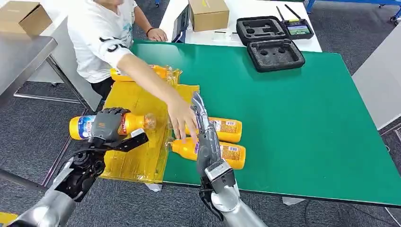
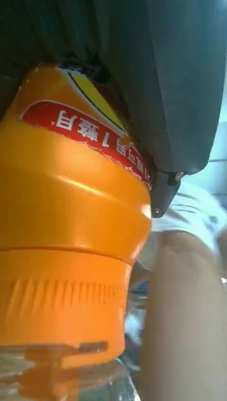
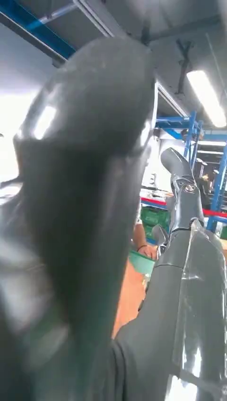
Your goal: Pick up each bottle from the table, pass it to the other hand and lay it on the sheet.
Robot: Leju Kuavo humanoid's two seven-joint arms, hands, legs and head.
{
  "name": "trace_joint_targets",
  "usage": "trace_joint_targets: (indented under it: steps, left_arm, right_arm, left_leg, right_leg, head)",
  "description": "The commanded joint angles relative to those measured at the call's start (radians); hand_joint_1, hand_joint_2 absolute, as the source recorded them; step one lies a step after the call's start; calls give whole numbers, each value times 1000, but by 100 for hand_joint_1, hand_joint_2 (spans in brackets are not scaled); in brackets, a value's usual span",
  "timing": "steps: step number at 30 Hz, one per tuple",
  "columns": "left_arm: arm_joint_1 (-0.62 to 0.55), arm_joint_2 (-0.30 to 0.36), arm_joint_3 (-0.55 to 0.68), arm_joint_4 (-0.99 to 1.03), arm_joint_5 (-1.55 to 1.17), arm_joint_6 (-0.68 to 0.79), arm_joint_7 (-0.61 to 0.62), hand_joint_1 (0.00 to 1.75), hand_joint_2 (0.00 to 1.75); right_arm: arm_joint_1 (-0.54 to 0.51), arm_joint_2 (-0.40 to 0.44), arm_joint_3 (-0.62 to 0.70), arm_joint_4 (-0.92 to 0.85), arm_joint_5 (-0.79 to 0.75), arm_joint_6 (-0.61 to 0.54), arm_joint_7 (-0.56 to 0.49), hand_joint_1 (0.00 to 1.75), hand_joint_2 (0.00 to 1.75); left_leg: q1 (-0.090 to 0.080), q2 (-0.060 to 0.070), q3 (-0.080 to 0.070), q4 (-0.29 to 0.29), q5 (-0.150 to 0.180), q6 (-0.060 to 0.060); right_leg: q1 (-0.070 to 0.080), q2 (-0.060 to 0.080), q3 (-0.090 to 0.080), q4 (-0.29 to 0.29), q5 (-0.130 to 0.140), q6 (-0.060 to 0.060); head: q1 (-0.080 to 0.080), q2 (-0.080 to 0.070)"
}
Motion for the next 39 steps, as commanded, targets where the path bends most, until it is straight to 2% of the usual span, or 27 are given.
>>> trace_joint_targets:
  steps: [1, 4, 5, 13, 30, 31, 32, 33, 34, 35, 36, 38, 39]
  left_arm:
    - [-129, -34, -58, 231, 12, -96, 7, 175, 175]
    - [-136, -34, -58, 238, 6, -113, 12, 175, 175]
    - [-140, -36, -56, 248, 6, -122, 15, 175, 175]
    - [-165, -36, -65, 294, 0, -166, 15, 175, 175]
    - [-178, -29, -57, 394, 23, -251, -19, 175, 175]
    - [-180, -25, -55, 404, 29, -265, -28, 164, 175]
    - [-180, -24, -54, 405, 30, -267, -30, 164, 175]
    - [-182, -24, -45, 413, 42, -272, -38, 26, 175]
    - [-183, -24, -39, 417, 53, -285, -47, 0, 175]
    - [-183, -26, -30, 418, 65, -288, -54, 0, 175]
    - [-183, -30, -21, 418, 78, -291, -59, 0, 0]
    - [-187, -39, -3, 417, 106, -309, -64, 0, 0]
    - [-189, -42, 6, 417, 122, -323, -69, 0, 0]
  right_arm:
    - [-104, -12, 63, 135, 13, 10, -1, 0, 0]
    - [-110, -3, 61, 142, 14, 12, -1, 0, 0]
    - [-112, 2, 57, 145, 15, 12, -1, 0, 175]
    - [-110, 11, 48, 157, 17, 20, -1, 0, 175]
    - [-93, 17, 39, 163, 29, 37, -1, 0, 175]
    - [-90, 15, 40, 161, 29, 40, -1, 0, 175]
    - [-89, 15, 41, 162, 30, 39, -1, 0, 175]
    - [-87, 16, 40, 165, 30, 40, -1, 0, 175]
    - [-85, 15, 40, 165, 32, 39, -1, 0, 175]
    - [-85, 16, 40, 169, 35, 39, -1, 0, 175]
    - [-84, 17, 38, 170, 36, 40, -1, 0, 175]
    - [-81, 21, 30, 174, 43, 43, -1, 0, 175]
    - [-79, 22, 27, 175, 45, 45, -1, 0, 175]
  left_leg:
    - [0, 0, 7, 1, -3, 2]
    - [1, -1, 6, 1, -3, 2]
    - [1, -1, 6, 1, -2, 1]
    - [0, -1, 3, 0, -1, 1]
    - [0, 1, 7, -1, -2, 1]
    - [0, 1, 6, -1, -1, 1]
    - [0, 1, 8, -1, -2, 1]
    - [0, 1, 7, -1, -2, 1]
    - [0, 2, 10, -1, -3, 1]
    - [0, 1, 5, -1, -1, 1]
    - [0, 1, 7, -1, -2, 1]
    - [0, 1, 6, -1, -1, 1]
    - [0, 1, 11, -1, -3, 2]
  right_leg:
    - [1, -1, 8, 0, -3, -2]
    - [1, -3, 8, 0, -3, -2]
    - [1, -3, 7, 0, -3, -2]
    - [1, -2, 3, 0, -1, -1]
    - [0, 0, 8, -1, -2, -2]
    - [0, 0, 7, -1, -1, -1]
    - [1, 0, 8, -1, -2, -2]
    - [0, 0, 8, -1, -1, -2]
    - [1, 0, 10, -1, -2, -2]
    - [0, 0, 6, -1, 0, -1]
    - [1, 1, 8, -1, -1, -2]
    - [0, 0, 7, -1, 0, -1]
    - [1, 0, 12, -2, -2, -2]
  head:
    - [0, 0]
    - [0, 0]
    - [0, 0]
    - [0, 0]
    - [0, 0]
    - [0, 0]
    - [0, 0]
    - [0, 0]
    - [0, 0]
    - [0, 0]
    - [0, 0]
    - [0, 0]
    - [0, 0]
